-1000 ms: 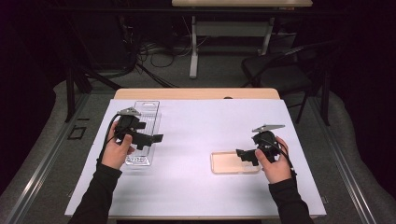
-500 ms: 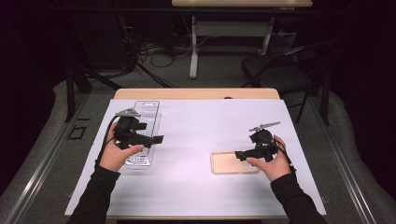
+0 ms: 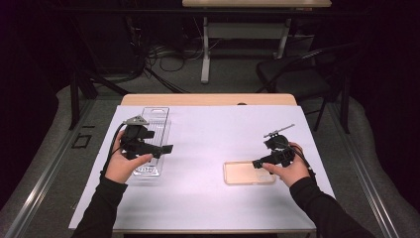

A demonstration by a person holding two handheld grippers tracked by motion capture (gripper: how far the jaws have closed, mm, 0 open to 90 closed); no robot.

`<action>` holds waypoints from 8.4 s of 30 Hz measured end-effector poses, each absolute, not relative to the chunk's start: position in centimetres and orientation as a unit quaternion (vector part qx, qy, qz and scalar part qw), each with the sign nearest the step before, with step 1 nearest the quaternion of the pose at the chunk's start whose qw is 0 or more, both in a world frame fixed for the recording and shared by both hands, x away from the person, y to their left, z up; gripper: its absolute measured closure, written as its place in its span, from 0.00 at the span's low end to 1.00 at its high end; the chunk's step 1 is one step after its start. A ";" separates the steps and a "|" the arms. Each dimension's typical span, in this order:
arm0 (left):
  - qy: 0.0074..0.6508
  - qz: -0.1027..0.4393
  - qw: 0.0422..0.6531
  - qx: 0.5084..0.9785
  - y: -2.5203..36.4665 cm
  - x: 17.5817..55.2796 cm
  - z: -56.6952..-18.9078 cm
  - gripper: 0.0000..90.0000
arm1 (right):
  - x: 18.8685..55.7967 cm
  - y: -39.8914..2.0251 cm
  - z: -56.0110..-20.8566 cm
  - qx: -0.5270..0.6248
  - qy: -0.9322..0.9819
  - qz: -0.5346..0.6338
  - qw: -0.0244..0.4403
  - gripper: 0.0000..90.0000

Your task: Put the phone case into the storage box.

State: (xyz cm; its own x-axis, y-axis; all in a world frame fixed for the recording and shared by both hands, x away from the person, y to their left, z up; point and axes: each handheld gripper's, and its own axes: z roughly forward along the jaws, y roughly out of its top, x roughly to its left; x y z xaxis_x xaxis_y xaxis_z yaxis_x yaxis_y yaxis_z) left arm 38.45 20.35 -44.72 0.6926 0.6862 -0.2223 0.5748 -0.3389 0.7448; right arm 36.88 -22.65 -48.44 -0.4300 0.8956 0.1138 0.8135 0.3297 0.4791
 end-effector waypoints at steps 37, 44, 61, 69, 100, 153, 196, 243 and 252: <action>0.389 0.059 0.421 0.817 20.5 38.4 -44.9 0.05 | 38.6 -23.7 -50.1 0.585 0.791 0.175 0.047 0.52; 0.395 0.059 0.421 0.815 20.6 38.4 -44.9 0.06 | 38.9 -24.5 -49.8 0.604 0.776 0.176 0.040 0.56; 0.392 0.057 0.419 0.817 20.5 38.5 -45.0 0.06 | 39.6 -25.2 -50.4 0.635 0.761 0.133 0.007 0.82; 0.390 0.058 0.421 0.817 20.5 38.5 -45.0 0.06 | 40.1 -25.3 -50.7 0.671 0.733 0.111 -0.007 0.82; 0.394 0.055 0.418 0.817 20.4 38.6 -45.2 0.07 | 40.5 -25.7 -52.6 0.708 0.700 0.090 -0.033 0.89; 0.398 0.055 0.414 0.817 20.6 38.7 -45.4 0.07 | 40.5 -26.2 -52.2 0.722 0.683 0.101 -0.044 0.96; 0.397 0.055 0.415 0.817 20.7 38.7 -45.3 0.07 | 42.1 -23.0 -47.0 0.686 0.701 0.195 -0.006 0.96; 0.386 0.067 0.426 0.815 20.3 38.1 -44.9 0.09 | 37.6 -19.6 -43.9 0.534 0.751 0.326 0.213 0.96; 0.379 0.067 0.427 0.818 19.8 37.8 -44.8 0.10 | 36.6 -19.2 -44.2 0.519 0.749 0.343 0.230 0.96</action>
State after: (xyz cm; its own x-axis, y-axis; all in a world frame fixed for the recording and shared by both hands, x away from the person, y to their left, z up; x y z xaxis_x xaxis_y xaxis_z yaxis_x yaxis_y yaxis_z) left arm 37.77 19.78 -44.76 0.7037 0.6773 -0.2146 0.5637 -0.3483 0.7490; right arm 36.61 -19.15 -44.23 -0.3565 0.9342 0.0117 0.6191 0.2268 0.7519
